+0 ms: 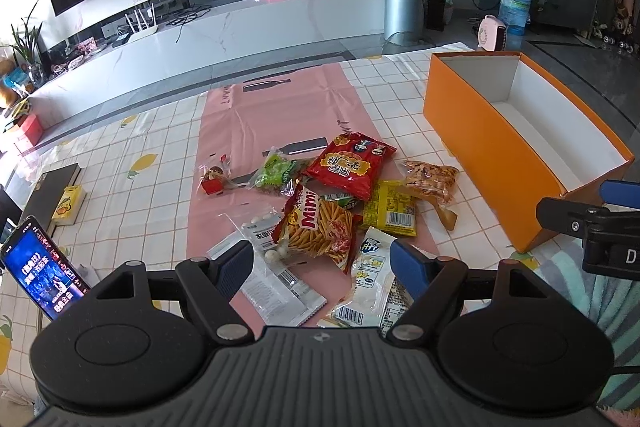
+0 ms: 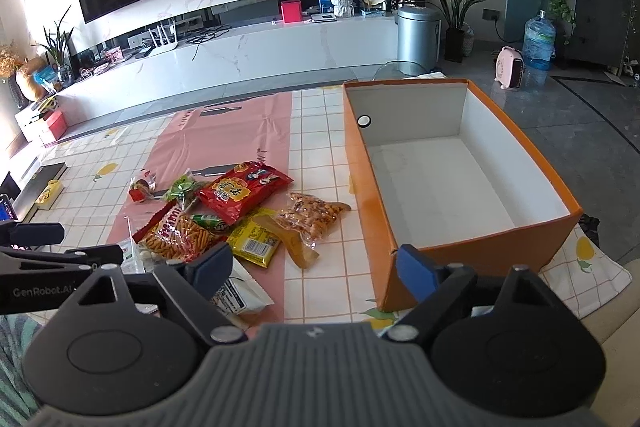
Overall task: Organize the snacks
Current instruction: 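Move both tools toward the snack pile on the pink runner, then grasp the white-blue snack bag with the right tool while the left tool grasps the red Mimi bag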
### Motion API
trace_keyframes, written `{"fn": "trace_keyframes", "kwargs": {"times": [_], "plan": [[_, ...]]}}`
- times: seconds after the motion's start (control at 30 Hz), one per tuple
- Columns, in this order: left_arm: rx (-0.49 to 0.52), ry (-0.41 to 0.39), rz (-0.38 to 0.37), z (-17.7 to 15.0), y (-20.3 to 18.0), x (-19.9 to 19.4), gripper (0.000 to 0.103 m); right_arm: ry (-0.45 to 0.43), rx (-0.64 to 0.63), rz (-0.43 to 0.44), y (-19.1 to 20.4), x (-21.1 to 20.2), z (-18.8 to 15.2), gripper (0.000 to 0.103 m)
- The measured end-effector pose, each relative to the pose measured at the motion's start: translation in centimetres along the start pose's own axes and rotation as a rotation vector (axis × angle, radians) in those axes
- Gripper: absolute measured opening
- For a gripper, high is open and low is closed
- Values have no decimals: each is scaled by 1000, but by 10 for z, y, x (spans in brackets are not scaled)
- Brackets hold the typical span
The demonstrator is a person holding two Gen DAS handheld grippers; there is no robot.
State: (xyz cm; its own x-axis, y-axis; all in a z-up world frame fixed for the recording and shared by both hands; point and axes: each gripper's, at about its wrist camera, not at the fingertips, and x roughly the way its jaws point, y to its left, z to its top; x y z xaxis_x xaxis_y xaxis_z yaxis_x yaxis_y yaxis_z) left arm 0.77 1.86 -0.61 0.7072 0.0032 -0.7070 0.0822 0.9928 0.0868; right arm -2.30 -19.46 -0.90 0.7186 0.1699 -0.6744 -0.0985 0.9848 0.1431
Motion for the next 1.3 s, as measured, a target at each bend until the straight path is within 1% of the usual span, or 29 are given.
{"fn": "trace_keyframes", "kwargs": {"times": [0.03, 0.17, 0.2, 0.27, 0.3, 0.33, 0.37, 0.4, 0.43, 0.47, 0.5, 0.57, 0.6, 0.63, 0.67, 0.7, 0.73, 0.8, 0.9, 0.97, 1.03, 1.13, 1.2, 1.3], "plan": [[4, 14, 4, 0, 0, 1, 91, 7, -11, -1, 2, 2, 0, 82], [1, -11, 1, 1, 4, 3, 91, 7, -40, 7, 8, 7, 0, 80], [8, -10, 3, 1, 5, 3, 91, -1, -36, 21, 10, 8, 0, 77], [6, 6, -8, 1, 8, 7, 84, 36, -42, 28, 11, 12, 0, 73], [-5, 26, -30, 1, 11, 9, 82, 39, -42, 32, 12, 15, -1, 70], [-16, 39, -52, 0, 13, 12, 77, 39, -81, 2, 14, 22, -1, 67], [-29, 61, -79, 0, 15, 15, 73, 45, -83, 5, 14, 26, -2, 65], [-40, 97, -104, -1, 16, 19, 71, 53, -62, 34, 14, 28, -3, 59], [-39, 115, -126, -1, 17, 22, 66, 69, -52, 52, 14, 31, -4, 55], [-32, 129, -149, -2, 16, 26, 64, 92, -37, 72, 13, 35, -6, 53], [-18, 142, -161, -3, 15, 30, 64, 107, -31, 84, 13, 39, -8, 50], [-12, 157, -162, -4, 15, 38, 64, 135, -29, 91, 14, 50, -10, 49], [-33, 170, -164, -5, 18, 41, 64, 149, -27, 95, 14, 56, -11, 49], [-56, 202, -162, -5, 23, 46, 65, 162, -22, 101, 16, 61, -12, 49], [-75, 218, -157, -5, 28, 49, 65, 175, -13, 105, 17, 66, -13, 50], [-100, 252, -158, -5, 34, 53, 65, 191, -1, 114, 19, 71, -14, 56], [-121, 261, -155, -4, 39, 56, 66, 207, 17, 124, 21, 76, -14, 65], [-149, 265, -149, -3, 46, 61, 68, 238, 49, 144, 26, 88, -16, 70], [-149, 271, -132, -2, 48, 69, 71, 309, 99, 172, 36, 107, -19, 81], [-137, 281, -126, -3, 47, 74, 71, 352, 119, 186, 43, 119, -23, 81], [-123, 287, -113, -4, 47, 80, 71, 392, 128, 183, 50, 130, -26, 83], [-124, 277, -92, -3, 50, 84, 71, 431, 139, 176, 58, 145, -29, 84], [-136, 264, -91, -1, 55, 87, 72, 454, 145, 155, 64, 154, -30, 87], [-163, 250, -100, 1, 62, 92, 74, 475, 141, 124, 72, 167, -32, 87]]}}
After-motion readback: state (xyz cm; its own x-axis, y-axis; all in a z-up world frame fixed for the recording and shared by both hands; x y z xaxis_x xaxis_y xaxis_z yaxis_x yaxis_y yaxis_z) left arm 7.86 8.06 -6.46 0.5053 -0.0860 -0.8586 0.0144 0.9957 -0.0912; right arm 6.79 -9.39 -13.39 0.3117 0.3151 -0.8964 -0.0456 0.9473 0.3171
